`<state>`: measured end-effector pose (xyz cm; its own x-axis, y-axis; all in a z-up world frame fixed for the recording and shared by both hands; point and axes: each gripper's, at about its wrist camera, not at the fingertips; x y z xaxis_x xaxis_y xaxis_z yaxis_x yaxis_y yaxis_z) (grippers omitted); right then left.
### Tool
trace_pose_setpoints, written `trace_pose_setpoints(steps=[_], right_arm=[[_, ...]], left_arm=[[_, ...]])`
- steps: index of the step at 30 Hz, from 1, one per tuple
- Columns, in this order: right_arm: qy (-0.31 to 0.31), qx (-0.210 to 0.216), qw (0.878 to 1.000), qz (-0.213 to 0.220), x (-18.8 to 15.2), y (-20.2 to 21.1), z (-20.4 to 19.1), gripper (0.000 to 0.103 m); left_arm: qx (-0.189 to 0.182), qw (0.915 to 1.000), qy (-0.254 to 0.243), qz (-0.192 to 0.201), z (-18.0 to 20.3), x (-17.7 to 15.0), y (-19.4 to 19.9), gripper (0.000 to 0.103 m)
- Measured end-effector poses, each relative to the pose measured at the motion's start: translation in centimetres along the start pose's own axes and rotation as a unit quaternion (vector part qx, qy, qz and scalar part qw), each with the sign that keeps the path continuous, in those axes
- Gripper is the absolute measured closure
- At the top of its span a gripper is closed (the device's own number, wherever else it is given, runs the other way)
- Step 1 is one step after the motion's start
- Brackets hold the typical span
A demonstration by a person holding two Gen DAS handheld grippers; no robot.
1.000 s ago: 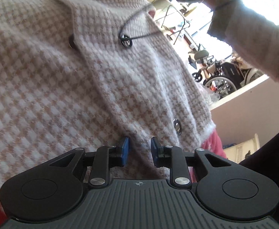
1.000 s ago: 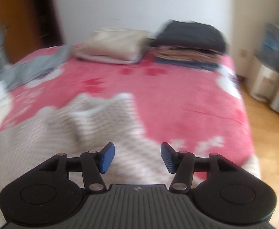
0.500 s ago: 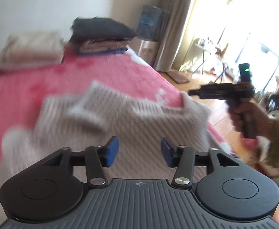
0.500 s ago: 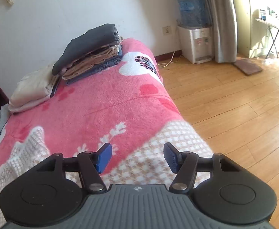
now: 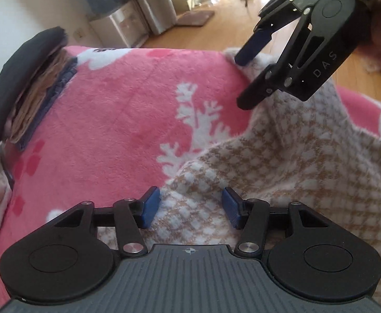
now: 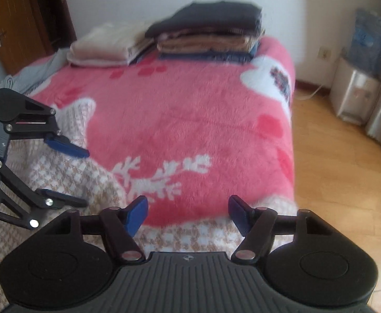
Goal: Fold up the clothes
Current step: 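Grasp the cardigan hem with the left gripper while the right gripper grasps the other hem edge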
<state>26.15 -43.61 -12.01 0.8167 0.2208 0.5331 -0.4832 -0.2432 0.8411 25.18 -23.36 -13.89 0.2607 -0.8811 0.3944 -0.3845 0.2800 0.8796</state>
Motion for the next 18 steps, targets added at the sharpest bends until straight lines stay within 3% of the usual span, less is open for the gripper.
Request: trace_pose_setpoints(steps=[2, 3, 6, 11, 15, 18], right_arm=[[0.021, -0.003, 0.999, -0.024, -1.1, 0.2, 0.0, 0.051], [0.028, -0.002, 0.999, -0.027, -1.9, 1.0, 0.0, 0.060], [0.032, 0.001, 0.999, -0.031, -4.4, 3.8, -0.1, 0.073], [0.004, -0.032, 0.999, -0.034, -8.9, 6.7, -1.7, 0.085], [-0.118, -0.022, 0.993, 0.003, -10.9, 7.7, 1.3, 0.086], [-0.225, -0.009, 0.974, 0.040, -12.1, 8.4, 4.3, 0.083]], left_arm=[[0.007, 0.9999, 0.000, 0.012, 0.4, -0.5, 0.1, 0.076], [0.016, 0.9997, -0.002, 0.017, 0.6, -0.8, 0.2, 0.088], [0.022, 0.9986, 0.026, 0.039, -0.5, -1.6, 1.1, 0.096], [0.035, 0.9931, 0.078, 0.080, -1.3, -2.2, 2.3, 0.099], [0.029, 0.9874, 0.124, 0.094, -1.8, -2.5, 2.4, 0.099], [0.027, 0.9795, 0.165, 0.113, -2.4, -2.4, 2.4, 0.099]])
Point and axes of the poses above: each gripper's, at about its wrist camera, not at the fingertips, and y roughly against the way its jaws point, z to its right, x to its top, and after that the axes turned 4 degrees about -z, right-handed
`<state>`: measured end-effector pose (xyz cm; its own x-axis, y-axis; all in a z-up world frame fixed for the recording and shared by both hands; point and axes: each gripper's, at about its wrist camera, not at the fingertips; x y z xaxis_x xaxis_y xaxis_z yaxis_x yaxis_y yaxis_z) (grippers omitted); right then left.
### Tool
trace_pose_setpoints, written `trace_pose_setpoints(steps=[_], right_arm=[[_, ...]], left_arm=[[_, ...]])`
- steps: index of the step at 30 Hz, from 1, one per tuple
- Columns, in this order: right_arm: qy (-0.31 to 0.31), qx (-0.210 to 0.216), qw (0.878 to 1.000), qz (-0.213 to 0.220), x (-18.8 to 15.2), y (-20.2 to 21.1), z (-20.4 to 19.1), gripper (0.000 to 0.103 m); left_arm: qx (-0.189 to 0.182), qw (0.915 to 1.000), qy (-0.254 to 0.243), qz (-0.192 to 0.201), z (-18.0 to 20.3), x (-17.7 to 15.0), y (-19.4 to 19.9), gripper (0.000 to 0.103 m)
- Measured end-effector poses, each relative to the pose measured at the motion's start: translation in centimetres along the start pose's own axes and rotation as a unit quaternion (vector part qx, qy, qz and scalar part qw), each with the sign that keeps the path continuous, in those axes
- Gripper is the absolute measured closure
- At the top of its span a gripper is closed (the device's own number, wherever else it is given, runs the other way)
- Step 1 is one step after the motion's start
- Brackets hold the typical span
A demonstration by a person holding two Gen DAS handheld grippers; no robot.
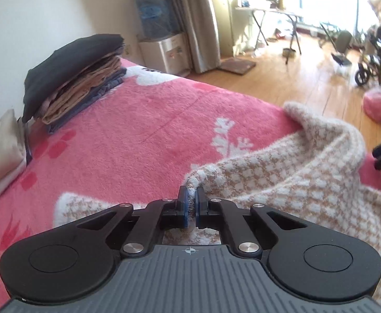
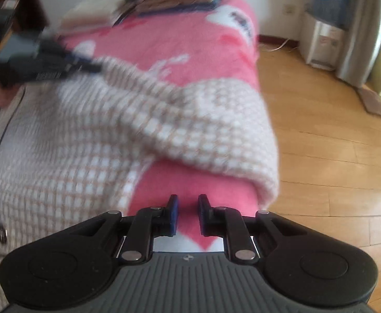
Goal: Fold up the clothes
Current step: 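Grasp the cardigan hem with the left gripper while the right gripper grasps the other hem edge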
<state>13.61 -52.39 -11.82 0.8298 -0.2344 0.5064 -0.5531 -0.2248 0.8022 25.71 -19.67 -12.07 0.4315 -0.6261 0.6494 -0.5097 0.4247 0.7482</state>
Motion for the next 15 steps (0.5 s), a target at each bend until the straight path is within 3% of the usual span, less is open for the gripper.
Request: trace_pose_setpoints(steps=[2, 5, 6, 7, 8, 11, 15], right_arm=[[-0.073, 0.011, 0.997, 0.022, 0.2, 0.4, 2.2, 0.075], [-0.178, 0.029, 0.982, 0.053, 0.4, 0.9, 5.3, 0.043], [-0.201, 0.042, 0.977, 0.056, 0.1, 0.3, 6.0, 0.028], [-0.224, 0.056, 0.971, 0.059, -0.2, -0.2, 6.6, 0.021], [-0.247, 0.070, 0.965, 0.062, -0.5, -0.7, 7.3, 0.017], [-0.314, 0.110, 0.940, 0.070, -1.4, -2.3, 9.2, 0.017], [-0.400, 0.163, 0.898, 0.080, -2.6, -4.4, 11.8, 0.015]], left_arm=[[-0.001, 0.9990, 0.044, 0.008, -0.6, 0.0, 0.0, 0.099], [-0.005, 0.9958, 0.091, 0.008, -1.0, -0.1, -0.2, 0.099], [-0.007, 0.9944, 0.105, 0.006, -1.1, -0.3, -0.3, 0.099], [-0.007, 0.9933, 0.115, 0.003, -1.1, -0.4, -0.4, 0.099], [-0.007, 0.9922, 0.124, 0.001, -1.1, -0.5, -0.5, 0.099], [0.000, 0.9929, 0.119, -0.002, -0.6, -0.7, -0.6, 0.099], [0.008, 0.9931, 0.117, -0.007, -0.2, -0.8, -0.9, 0.099]])
Point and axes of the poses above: each gripper's, at about its wrist camera, not at the fingertips, and y roughly against the way its jaws point, z to its right, x to its top, and after that the axes turned 4 degrees about -z, right-handed
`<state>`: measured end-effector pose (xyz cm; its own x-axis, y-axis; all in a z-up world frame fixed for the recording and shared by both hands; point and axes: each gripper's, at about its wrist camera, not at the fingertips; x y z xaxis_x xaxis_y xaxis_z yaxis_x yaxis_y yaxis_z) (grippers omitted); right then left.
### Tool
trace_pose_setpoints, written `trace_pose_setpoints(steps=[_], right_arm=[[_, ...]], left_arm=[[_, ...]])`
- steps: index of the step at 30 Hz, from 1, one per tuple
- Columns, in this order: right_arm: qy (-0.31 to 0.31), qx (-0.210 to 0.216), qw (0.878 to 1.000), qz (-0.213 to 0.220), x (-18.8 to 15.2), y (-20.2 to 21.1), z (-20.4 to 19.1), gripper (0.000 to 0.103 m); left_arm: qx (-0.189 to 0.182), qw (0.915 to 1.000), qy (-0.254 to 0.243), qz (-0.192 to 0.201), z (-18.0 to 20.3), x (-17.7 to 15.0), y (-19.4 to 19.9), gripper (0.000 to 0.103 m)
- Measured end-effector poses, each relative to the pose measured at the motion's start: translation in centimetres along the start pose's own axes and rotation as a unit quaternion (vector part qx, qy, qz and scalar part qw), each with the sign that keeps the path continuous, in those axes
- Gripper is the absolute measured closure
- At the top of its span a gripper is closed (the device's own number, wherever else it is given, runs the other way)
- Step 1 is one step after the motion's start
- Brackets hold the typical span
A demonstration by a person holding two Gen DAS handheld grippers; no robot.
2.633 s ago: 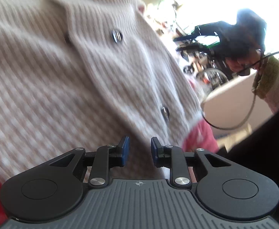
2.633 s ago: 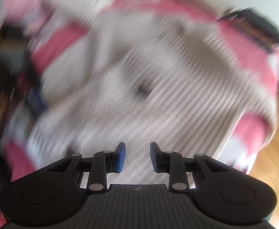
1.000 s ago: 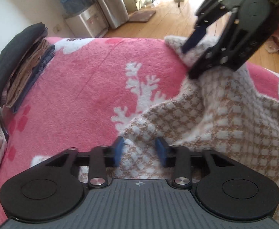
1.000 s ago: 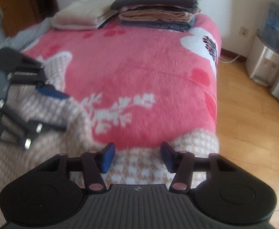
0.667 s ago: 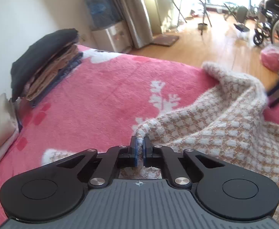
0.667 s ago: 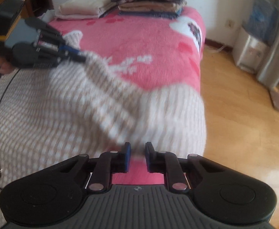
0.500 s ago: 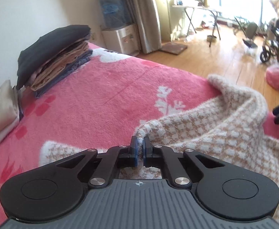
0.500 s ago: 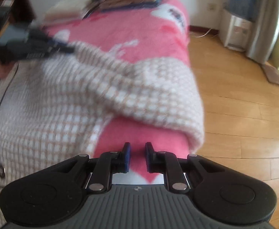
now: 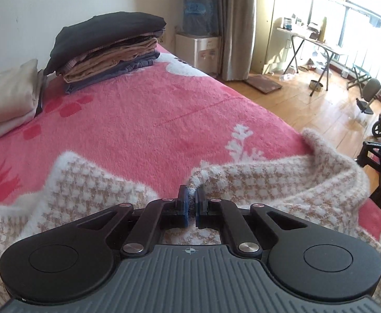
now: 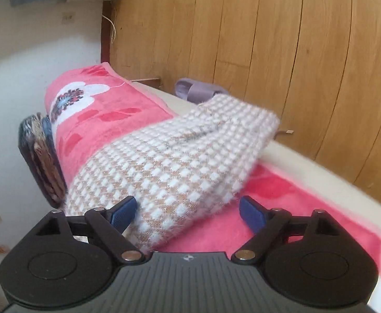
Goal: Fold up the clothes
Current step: 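Grasp the cardigan hem with the left gripper while the right gripper grasps the other hem edge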
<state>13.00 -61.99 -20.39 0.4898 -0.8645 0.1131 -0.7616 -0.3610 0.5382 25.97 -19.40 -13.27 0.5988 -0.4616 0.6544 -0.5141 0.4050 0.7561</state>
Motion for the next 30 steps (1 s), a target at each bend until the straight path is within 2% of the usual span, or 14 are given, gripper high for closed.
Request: trace_pose_setpoints(steps=[2, 4, 5, 6, 7, 9, 10, 15, 17, 19, 22, 25, 27, 30], right_arm=[[-0.049, 0.026, 0.998, 0.003, 0.6, -0.5, 1.6, 0.022], [-0.097, 0.051, 0.994, 0.006, 1.1, -1.0, 3.2, 0.047], [-0.121, 0.064, 0.991, 0.007, 1.4, -1.3, 4.0, 0.075], [-0.145, 0.077, 0.986, 0.008, 1.7, -1.6, 4.8, 0.085], [-0.153, 0.096, 0.983, 0.017, 1.9, -1.3, 5.0, 0.087], [-0.068, 0.168, 0.981, 0.073, 2.3, 2.5, 1.5, 0.089], [-0.029, 0.199, 0.975, 0.095, 1.8, 4.5, 0.3, 0.089], [0.030, 0.203, 0.967, 0.152, -1.4, 10.9, 2.8, 0.090], [-0.068, 0.147, 0.978, 0.132, -1.6, 9.3, 8.3, 0.090], [-0.157, 0.094, 0.977, 0.110, -1.7, 7.8, 13.2, 0.090], [-0.206, 0.064, 0.974, 0.072, -1.5, 6.6, 15.2, 0.084], [-0.253, 0.033, 0.966, 0.040, -1.3, 5.6, 17.0, 0.072], [-0.275, 0.008, 0.958, 0.081, -1.1, 7.2, 17.4, 0.036], [-0.301, -0.024, 0.941, 0.153, -1.0, 10.6, 18.2, 0.032]], left_arm=[[0.005, 1.0000, 0.000, -0.002, 0.2, -0.1, -0.1, 0.099], [0.010, 0.9999, 0.001, -0.003, 0.3, -0.1, -0.3, 0.099], [0.012, 0.9999, 0.003, -0.007, 0.2, -0.2, -0.5, 0.099], [0.014, 0.9998, 0.004, -0.009, 0.2, -0.3, -0.6, 0.099], [0.016, 0.9998, 0.004, -0.009, 0.2, -0.3, -0.6, 0.099], [0.016, 0.9998, 0.005, -0.007, 0.2, -0.4, -0.6, 0.099], [0.015, 0.9998, 0.008, -0.007, 0.1, -0.4, -0.6, 0.099], [0.011, 0.9991, 0.040, -0.008, -0.9, -0.4, -0.7, 0.099], [0.012, 0.9994, 0.029, -0.012, -0.5, -0.4, -1.0, 0.099], [0.014, 0.9994, 0.024, -0.018, -0.1, -0.2, -1.2, 0.098], [0.015, 0.9989, 0.035, -0.028, 0.0, 0.1, -1.4, 0.093], [0.001, 0.9980, 0.056, -0.030, -0.7, 0.6, -0.8, 0.085], [-0.010, 0.9968, 0.076, -0.022, -1.5, 1.0, 0.1, 0.079], [-0.007, 0.9914, 0.127, 0.028, -4.0, 1.8, 2.5, 0.069]])
Point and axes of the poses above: each gripper's, at about its wrist camera, not at the fingertips, and y roughly against the way its jaws point, z to its right, x to its top, and after that the axes turned 4 degrees about -z, right-handed
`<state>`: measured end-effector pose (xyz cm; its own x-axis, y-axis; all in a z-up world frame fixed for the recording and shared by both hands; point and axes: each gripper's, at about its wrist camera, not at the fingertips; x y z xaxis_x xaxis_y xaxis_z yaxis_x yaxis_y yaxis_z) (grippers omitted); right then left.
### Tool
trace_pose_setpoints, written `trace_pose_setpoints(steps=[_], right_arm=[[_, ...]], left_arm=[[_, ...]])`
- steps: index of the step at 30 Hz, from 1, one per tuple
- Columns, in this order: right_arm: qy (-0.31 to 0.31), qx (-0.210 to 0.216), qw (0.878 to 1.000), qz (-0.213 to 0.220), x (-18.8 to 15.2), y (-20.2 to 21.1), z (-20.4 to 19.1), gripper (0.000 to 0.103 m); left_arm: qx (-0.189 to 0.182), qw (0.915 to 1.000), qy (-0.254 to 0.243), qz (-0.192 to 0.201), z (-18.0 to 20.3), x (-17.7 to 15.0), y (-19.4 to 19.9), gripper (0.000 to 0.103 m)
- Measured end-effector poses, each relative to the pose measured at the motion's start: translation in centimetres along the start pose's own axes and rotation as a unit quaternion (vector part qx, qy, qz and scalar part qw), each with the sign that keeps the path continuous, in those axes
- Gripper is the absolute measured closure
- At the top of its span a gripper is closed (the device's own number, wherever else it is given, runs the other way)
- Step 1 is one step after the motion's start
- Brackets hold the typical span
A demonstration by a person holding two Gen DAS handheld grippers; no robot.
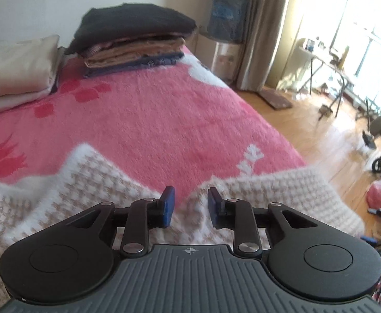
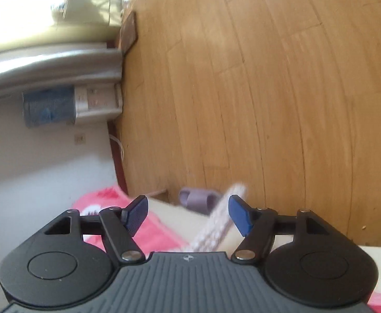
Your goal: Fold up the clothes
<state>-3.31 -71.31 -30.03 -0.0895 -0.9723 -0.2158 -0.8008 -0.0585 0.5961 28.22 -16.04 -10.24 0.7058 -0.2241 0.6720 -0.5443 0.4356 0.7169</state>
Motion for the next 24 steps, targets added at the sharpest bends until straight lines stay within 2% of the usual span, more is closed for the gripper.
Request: trace_pose_setpoints(steps=[2, 5, 7, 8, 10, 12, 15, 18, 19, 20, 21, 23, 24], right_arm=[[0.008, 0.009, 0.999, 0.037, 0.4, 2.2, -0.7, 0.032], [0.091, 0.030, 0.994, 0.046, -1.3, 4.3, -4.3, 0.033], [0.159, 0.060, 0.985, 0.013, -4.1, 4.1, -7.9, 0.034], [0.205, 0.077, 0.976, -0.011, -6.2, 3.6, -10.4, 0.034], [0.315, 0.108, 0.940, -0.069, -11.9, 3.0, -15.6, 0.035], [0.420, 0.138, 0.888, -0.126, -17.6, 2.4, -20.8, 0.035], [0.558, 0.151, 0.793, -0.194, -27.1, 1.0, -25.6, 0.032], [0.673, 0.149, 0.680, -0.251, -36.8, -0.5, -29.0, 0.028], [0.695, 0.138, 0.655, -0.262, -39.6, -1.0, -28.6, 0.026], [0.705, 0.125, 0.644, -0.271, -41.1, -3.0, -28.8, 0.025], [0.707, 0.106, 0.641, -0.279, -42.5, -5.5, -29.0, 0.025], [0.700, 0.056, 0.647, -0.297, -44.5, -10.8, -28.8, 0.025], [0.693, 0.028, 0.655, -0.301, -45.1, -12.9, -28.3, 0.025]], left_arm=[[0.008, 0.9996, 0.023, 0.011, -1.7, 0.2, 2.0, 0.068], [0.020, 0.9980, 0.056, 0.024, -4.2, 0.4, 5.2, 0.068], [0.029, 0.9961, 0.077, 0.033, -5.9, 0.5, 7.3, 0.068], [0.033, 0.9949, 0.088, 0.037, -6.8, 0.6, 8.3, 0.068], [0.041, 0.9921, 0.109, 0.046, -8.5, 0.7, 10.4, 0.067], [0.039, 0.9932, 0.102, 0.041, -8.9, -0.1, 12.8, 0.065], [0.037, 0.9966, 0.067, 0.031, -8.7, -2.1, 16.1, 0.061], [0.028, 0.9988, 0.031, 0.025, -7.9, -5.4, 18.5, 0.058], [0.022, 0.9991, 0.030, 0.020, -7.7, -6.7, 18.7, 0.057], [0.011, 0.9993, 0.033, 0.012, -7.7, -7.9, 18.7, 0.057], [-0.001, 0.9993, 0.037, 0.004, -7.7, -9.2, 18.6, 0.057], [-0.017, 0.9988, 0.045, -0.005, -7.8, -11.1, 17.8, 0.057], [-0.025, 0.9985, 0.049, -0.008, -7.9, -12.1, 17.5, 0.057]])
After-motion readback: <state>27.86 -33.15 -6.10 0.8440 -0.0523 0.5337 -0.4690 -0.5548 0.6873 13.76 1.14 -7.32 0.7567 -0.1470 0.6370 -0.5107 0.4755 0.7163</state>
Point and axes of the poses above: each gripper's, at about its wrist camera, not at the fingertips, and y roughly against the way its jaws point, z to its right, x to its top, and after that the axes turned 4 degrees about -z, right-handed
